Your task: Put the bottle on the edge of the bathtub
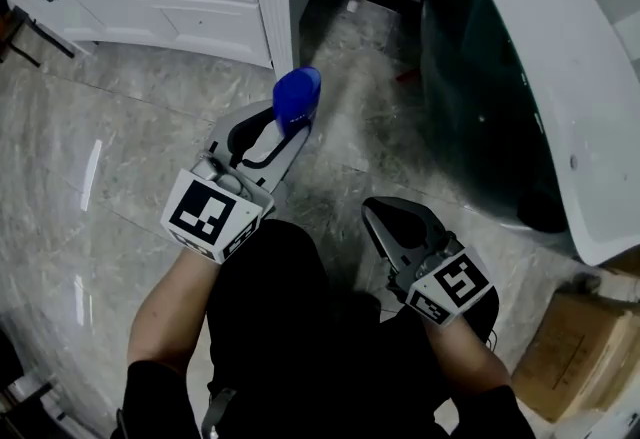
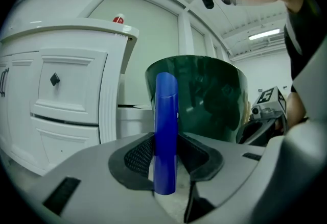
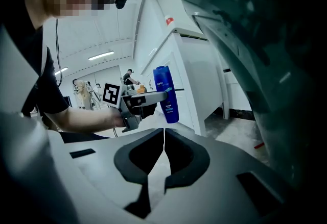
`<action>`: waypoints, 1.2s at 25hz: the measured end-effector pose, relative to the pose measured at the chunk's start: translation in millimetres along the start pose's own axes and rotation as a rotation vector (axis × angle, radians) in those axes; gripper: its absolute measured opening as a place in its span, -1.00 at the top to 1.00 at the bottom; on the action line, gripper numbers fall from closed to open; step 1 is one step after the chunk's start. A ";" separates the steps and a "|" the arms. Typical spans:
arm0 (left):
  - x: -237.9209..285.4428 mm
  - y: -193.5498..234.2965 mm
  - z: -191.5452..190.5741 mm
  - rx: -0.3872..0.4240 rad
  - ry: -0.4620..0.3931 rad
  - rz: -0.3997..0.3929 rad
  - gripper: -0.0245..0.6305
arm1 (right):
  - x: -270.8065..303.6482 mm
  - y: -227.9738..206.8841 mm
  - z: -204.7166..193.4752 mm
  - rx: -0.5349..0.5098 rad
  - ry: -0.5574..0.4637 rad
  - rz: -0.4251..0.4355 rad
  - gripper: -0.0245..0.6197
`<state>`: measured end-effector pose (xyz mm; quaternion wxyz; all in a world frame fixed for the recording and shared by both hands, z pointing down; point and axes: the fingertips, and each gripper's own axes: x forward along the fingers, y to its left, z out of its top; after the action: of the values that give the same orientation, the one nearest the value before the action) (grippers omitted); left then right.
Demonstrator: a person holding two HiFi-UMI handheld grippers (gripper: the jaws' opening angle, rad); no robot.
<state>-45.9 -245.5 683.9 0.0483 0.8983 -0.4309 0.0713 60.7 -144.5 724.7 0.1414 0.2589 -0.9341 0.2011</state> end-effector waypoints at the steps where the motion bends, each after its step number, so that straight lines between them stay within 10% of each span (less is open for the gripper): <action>1: 2.8 1.2 -9.1 -0.006 -0.001 -0.007 0.46 | 3.9 -3.8 -3.8 0.009 0.002 -0.002 0.83; 30: 82.2 -12.5 -264.1 -0.087 0.176 -0.072 0.46 | 68.1 -38.6 -94.5 0.093 0.179 0.031 0.83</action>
<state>-8.1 -261.6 957.8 0.1272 0.9006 -0.3950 0.1292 40.5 -161.5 844.5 0.2092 0.2315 -0.9113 0.2687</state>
